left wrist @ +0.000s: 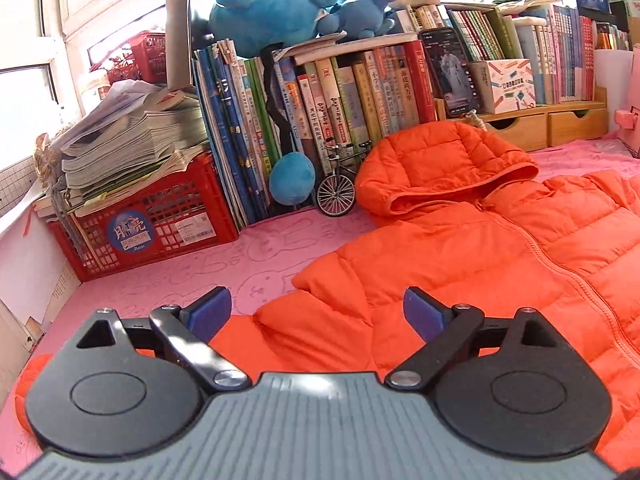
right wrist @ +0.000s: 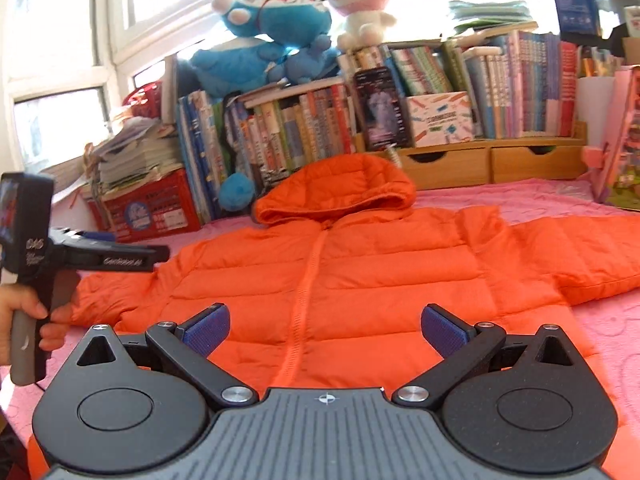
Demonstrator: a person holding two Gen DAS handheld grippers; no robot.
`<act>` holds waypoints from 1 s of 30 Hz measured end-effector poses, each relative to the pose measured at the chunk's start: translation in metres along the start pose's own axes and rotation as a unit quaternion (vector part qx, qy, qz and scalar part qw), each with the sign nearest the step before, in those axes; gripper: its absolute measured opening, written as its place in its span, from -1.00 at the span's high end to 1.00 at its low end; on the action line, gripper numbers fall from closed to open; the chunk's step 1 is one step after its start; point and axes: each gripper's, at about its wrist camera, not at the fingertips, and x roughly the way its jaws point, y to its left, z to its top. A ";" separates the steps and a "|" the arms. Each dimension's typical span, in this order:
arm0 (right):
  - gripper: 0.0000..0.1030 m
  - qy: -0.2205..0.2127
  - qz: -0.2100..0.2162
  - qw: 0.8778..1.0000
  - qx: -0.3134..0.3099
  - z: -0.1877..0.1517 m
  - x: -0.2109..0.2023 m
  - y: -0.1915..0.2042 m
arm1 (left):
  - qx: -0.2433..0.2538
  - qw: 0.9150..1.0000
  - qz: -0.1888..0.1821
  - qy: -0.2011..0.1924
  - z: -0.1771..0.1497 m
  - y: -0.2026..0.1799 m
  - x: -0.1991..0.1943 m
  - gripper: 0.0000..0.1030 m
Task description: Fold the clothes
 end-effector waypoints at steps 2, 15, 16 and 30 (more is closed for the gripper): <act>-1.00 -0.010 -0.036 0.999 0.025 0.000 -0.007 -0.030 | 0.012 1.000 0.010 0.003 -0.009 -0.003 -0.002 -0.83; -0.88 0.026 0.116 0.982 -0.150 -0.020 0.027 0.143 | 0.031 0.996 0.052 0.072 -0.033 0.042 0.033 -0.51; -0.79 0.028 0.119 0.978 -0.166 -0.020 0.033 0.162 | 0.036 0.995 0.048 0.077 -0.033 0.042 0.039 -0.48; 0.09 0.123 0.127 0.969 -0.170 -0.038 0.115 0.211 | 0.008 0.995 0.027 0.100 -0.011 0.078 0.117 -0.64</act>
